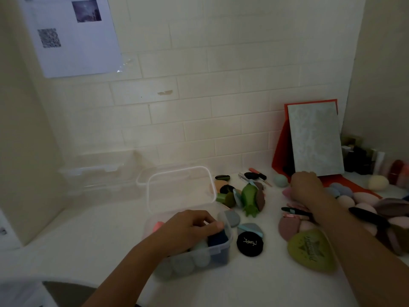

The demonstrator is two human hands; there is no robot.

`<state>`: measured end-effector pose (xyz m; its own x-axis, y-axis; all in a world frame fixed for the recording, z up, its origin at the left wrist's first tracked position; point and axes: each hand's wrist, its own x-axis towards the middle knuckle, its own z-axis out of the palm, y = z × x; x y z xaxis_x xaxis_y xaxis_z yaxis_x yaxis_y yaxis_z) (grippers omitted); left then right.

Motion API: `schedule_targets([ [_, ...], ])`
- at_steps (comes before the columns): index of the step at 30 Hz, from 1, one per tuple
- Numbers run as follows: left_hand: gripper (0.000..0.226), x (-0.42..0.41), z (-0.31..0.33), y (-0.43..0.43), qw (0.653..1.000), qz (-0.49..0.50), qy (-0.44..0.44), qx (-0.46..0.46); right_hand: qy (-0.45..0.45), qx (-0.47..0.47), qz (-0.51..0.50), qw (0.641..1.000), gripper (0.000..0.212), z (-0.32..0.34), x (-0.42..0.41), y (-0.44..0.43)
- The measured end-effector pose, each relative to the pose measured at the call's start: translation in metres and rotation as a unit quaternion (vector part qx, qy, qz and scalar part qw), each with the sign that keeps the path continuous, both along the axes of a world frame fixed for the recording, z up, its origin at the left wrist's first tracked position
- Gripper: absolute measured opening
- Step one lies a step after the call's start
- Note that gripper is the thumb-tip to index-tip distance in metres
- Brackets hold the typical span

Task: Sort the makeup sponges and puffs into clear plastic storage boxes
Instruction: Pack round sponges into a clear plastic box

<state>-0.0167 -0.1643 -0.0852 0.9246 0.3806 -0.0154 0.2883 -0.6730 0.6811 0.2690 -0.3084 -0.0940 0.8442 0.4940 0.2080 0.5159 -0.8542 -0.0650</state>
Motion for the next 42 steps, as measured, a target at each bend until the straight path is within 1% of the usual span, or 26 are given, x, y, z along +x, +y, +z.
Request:
schedule_targets([
  [2, 0.027, 0.0, 0.0, 0.0, 1.0, 0.002, -0.005, -0.019, 0.017, -0.008, -0.005, 1.0, 0.036, 0.002, -0.004, 0.001],
  [4, 0.027, 0.0, 0.0, 0.0, 1.0, 0.004, -0.007, -0.029, 0.038, 0.008, 0.012, 0.999, 0.043, 0.009, -0.012, 0.001],
  [6, 0.027, 0.0, 0.001, 0.001, 0.999, 0.002, -0.006, -0.032, 0.086, 0.095, 0.074, 0.989, 0.035, 0.026, -0.026, 0.004],
  [8, 0.026, 0.0, 0.001, 0.001, 0.999, -0.003, -0.004, -0.033, 0.156, 0.212, 0.173, 0.949, 0.025, 0.051, -0.049, 0.007],
  [9, 0.027, 0.0, 0.001, 0.001, 1.0, -0.001, -0.003, -0.03, 0.175, 0.242, 0.229, 0.926, 0.027, 0.064, -0.063, 0.01],
  [11, 0.029, -0.001, 0.001, 0.001, 1.0, 0.007, 0.004, -0.022, 0.211, 0.243, 0.321, 0.891, 0.03, 0.082, -0.092, 0.015],
  [13, 0.031, -0.001, 0.0, 0.002, 1.0, 0.01, 0.006, -0.019, 0.228, 0.201, 0.387, 0.871, 0.026, 0.085, -0.119, 0.023],
  [14, 0.033, -0.001, 0.0, 0.002, 1.0, 0.013, 0.008, -0.021, 0.216, 0.176, 0.402, 0.872, 0.023, 0.08, -0.129, 0.027],
  [16, 0.037, -0.001, -0.001, 0.002, 1.0, 0.017, 0.011, -0.023, 0.17, 0.136, 0.407, 0.887, 0.022, 0.068, -0.144, 0.036],
  [20, 0.032, -0.001, 0.0, 0.001, 1.0, 0.019, 0.01, -0.016, 0.126, 0.115, 0.378, 0.91, 0.022, 0.051, -0.151, 0.046],
  [23, 0.025, 0.0, -0.001, 0.0, 1.0, 0.029, 0.0, -0.003, 0.121, 0.107, 0.382, 0.91, 0.019, 0.045, -0.154, 0.051],
  [26, 0.022, 0.0, -0.002, 0.0, 0.999, 0.033, -0.001, 0.023, 0.101, 0.051, 0.387, 0.915, 0.017, 0.043, -0.157, 0.054],
  [29, 0.028, 0.001, -0.001, 0.0, 0.999, 0.028, -0.005, 0.043, 0.08, -0.014, 0.386, 0.919, 0.015, 0.04, -0.157, 0.056],
  [32, 0.028, 0.0, 0.0, 0.0, 0.999, 0.023, -0.002, 0.039, 0.028, -0.066, 0.38, 0.922, 0.016, 0.034, -0.162, 0.06],
  [34, 0.023, -0.001, 0.0, -0.001, 1.0, 0.015, -0.002, 0.022, -0.004, -0.072, 0.37, 0.926, 0.02, 0.031, -0.164, 0.064],
  [36, 0.016, -0.001, 0.001, -0.001, 1.0, 0.013, 0.003, 0.011, -0.014, -0.07, 0.355, 0.932, 0.022, 0.03, -0.165, 0.065],
  [42, 0.021, -0.003, 0.002, -0.001, 1.0, 0.002, 0.008, 0.025, -0.02, -0.075, 0.34, 0.937, 0.023, 0.029, -0.167, 0.066],
])
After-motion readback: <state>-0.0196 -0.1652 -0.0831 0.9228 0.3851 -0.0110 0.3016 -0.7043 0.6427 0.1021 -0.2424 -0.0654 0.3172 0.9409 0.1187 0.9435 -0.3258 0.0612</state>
